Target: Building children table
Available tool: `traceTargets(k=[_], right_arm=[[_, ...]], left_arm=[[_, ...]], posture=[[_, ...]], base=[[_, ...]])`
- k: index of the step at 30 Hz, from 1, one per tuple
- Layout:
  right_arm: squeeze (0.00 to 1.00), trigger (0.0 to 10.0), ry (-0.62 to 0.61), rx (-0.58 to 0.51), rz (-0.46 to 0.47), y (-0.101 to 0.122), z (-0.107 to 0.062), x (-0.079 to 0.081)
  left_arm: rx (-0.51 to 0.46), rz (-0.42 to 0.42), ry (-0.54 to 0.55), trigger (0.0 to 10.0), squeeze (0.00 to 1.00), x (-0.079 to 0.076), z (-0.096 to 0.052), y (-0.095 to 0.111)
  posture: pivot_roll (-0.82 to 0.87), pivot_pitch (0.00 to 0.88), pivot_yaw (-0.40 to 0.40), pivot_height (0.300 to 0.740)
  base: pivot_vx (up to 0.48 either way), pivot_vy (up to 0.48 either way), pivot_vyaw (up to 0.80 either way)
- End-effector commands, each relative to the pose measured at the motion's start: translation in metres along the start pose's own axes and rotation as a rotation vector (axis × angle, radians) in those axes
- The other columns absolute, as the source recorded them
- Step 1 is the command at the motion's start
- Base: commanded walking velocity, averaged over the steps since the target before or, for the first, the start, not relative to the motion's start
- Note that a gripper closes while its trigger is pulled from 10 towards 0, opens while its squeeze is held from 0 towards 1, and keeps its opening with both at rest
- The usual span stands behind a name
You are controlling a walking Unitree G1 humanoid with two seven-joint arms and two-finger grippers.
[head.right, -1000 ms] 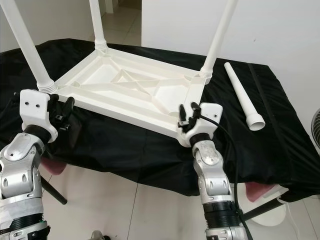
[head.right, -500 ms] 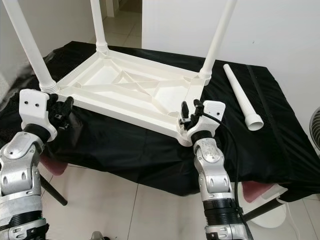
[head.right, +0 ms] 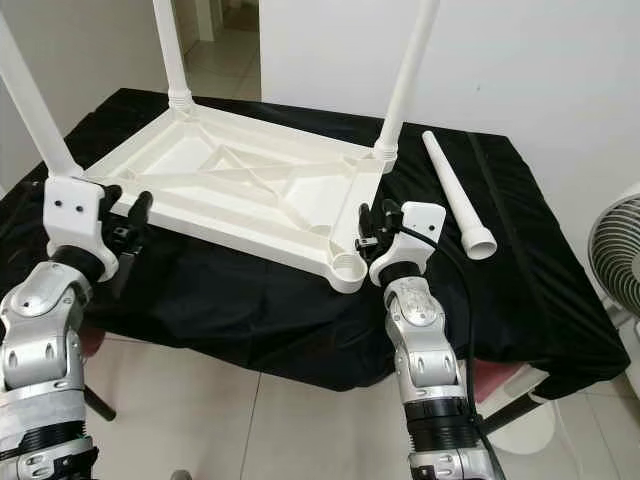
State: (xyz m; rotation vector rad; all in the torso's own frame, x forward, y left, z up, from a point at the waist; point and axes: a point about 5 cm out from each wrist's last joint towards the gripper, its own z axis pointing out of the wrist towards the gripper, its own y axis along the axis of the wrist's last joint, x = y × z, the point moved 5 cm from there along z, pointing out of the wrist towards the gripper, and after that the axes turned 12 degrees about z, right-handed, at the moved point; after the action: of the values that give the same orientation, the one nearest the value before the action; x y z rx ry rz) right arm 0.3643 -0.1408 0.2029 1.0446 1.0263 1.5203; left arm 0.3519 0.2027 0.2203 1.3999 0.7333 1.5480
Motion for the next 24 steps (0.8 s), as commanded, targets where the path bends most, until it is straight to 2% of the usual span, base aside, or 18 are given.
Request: traceTargets(k=[1, 5, 24], right_arm=[[0.00, 10.0, -0.005, 0.011, -0.002, -0.0036, -0.0015, -0.0032], [0.00, 10.0, -0.005, 0.012, -0.001, -0.0038, -0.0017, -0.0030], [0.00, 10.0, -0.008, 0.014, 0.001, -0.0050, -0.0027, -0.0027]], left_arm=[[0.044, -0.013, 0.193, 10.0, 0.00, 0.0145, -0.0010, -0.0059], [0.046, -0.011, 0.193, 10.0, 0.00, 0.0145, -0.0014, -0.0064], [0.049, -0.009, 0.193, 10.0, 0.00, 0.0153, -0.0021, -0.0071]], posture=[[-0.03, 0.037, -0.018, 0.740], [-0.03, 0.038, -0.018, 0.740], [-0.03, 0.045, -0.017, 0.740]], base=[[0.000, -0.251, 0.00], [0.000, -0.252, 0.00], [0.000, 0.000, 0.00]])
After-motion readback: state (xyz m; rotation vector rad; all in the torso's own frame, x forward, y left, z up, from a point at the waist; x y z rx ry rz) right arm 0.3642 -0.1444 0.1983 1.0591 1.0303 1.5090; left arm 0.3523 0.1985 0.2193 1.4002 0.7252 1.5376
